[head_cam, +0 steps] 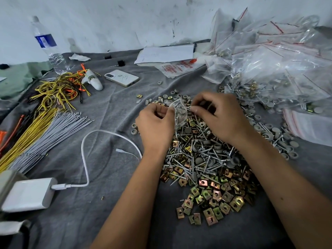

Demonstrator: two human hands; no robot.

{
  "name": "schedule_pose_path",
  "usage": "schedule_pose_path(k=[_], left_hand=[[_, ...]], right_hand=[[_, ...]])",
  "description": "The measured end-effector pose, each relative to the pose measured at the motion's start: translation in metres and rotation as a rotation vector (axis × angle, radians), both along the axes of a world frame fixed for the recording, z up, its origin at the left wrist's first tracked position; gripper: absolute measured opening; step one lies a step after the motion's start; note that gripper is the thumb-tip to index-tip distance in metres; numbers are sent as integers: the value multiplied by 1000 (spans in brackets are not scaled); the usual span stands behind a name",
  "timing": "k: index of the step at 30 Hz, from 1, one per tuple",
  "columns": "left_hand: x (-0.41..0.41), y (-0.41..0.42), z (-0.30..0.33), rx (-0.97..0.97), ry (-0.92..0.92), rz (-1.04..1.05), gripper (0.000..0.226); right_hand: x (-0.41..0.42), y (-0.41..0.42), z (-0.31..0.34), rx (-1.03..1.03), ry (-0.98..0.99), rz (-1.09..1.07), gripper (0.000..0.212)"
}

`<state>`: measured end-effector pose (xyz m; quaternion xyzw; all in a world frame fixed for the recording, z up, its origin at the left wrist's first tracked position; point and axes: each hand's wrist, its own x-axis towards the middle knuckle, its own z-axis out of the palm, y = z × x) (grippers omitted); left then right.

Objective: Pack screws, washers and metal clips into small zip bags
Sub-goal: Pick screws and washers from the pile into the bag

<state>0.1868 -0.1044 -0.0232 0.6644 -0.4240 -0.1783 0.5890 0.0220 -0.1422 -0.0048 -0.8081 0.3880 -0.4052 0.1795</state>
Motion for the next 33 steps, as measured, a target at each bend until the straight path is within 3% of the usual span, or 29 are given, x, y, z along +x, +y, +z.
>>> schedule_pose_path(k=[3,8,14,21,26,33], left_hand=[[-3,1,1,-9,-45,-18,27],[-4,0,2,20,-91,-69,26],[-10,1,1,58,-117,-160,27],[-13,2,1,29,-157,-156,29],[-11,1,1,47,-88,-132,28],[-3,1,1,6,29,-49,27]], right_hand=[[2,0,0,-108,39,-17,13],[4,0,-3,-92,60,-3,21],[3,0,0,-178,11,-94,17],[5,2,1,-132,176,-88,19],[8,5,0,-148,146,-54,28],[4,0,-2,-173,6,-76,16]])
